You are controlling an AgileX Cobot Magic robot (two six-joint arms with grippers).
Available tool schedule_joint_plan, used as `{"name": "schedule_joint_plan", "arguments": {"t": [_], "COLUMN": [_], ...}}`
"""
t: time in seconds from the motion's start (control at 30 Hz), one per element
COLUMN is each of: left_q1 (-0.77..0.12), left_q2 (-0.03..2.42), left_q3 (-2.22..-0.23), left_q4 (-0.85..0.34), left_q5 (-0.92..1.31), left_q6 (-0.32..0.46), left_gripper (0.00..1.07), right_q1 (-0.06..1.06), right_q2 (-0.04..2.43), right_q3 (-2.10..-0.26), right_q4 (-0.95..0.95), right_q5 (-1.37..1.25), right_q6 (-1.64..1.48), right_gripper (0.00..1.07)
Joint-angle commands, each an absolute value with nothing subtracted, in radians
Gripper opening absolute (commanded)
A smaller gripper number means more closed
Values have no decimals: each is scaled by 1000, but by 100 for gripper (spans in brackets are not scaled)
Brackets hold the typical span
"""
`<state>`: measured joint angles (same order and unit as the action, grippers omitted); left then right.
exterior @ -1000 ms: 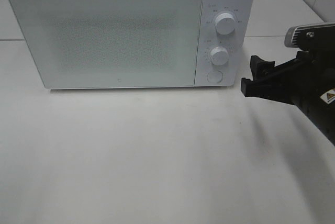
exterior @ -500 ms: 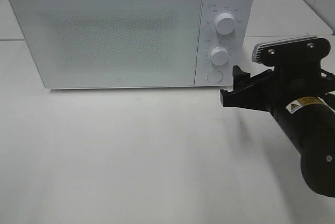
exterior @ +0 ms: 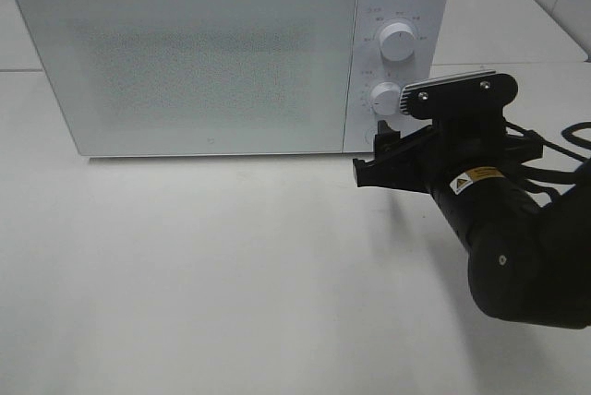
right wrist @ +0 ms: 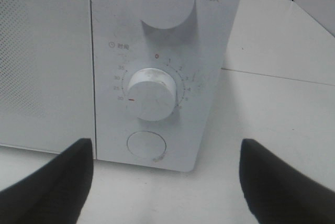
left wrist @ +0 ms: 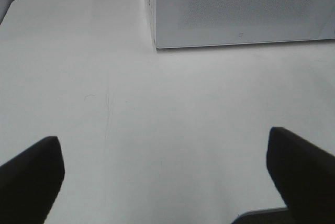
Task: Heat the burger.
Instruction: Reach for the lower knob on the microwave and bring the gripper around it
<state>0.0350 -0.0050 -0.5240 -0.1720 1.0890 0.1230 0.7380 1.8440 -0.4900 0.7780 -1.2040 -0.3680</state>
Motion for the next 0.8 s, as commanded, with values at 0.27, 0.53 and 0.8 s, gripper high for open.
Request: {"name": "schedule_joint_plan", "arguments": {"t": [0.27, 0.53, 0.8], "left_q1": [34, 34, 34], "left_q2": [-27, -27, -27], "left_q3": [-521, -521, -521], "left_q4": [-179, -179, -179], "left_q5": [1074, 1074, 1074], "left_q6": [122, 122, 122], "left_gripper": [100, 100, 100], "right_q1": [735, 703, 675], "right_q2": [1907, 1965, 2013], "right_q3": [-592, -665, -731], "right_q4": [760, 757, 755], "right_q5": [-1313, -1309, -1292], "right_q6": [-333, -310, -312], "right_gripper": [75, 75, 75]}}
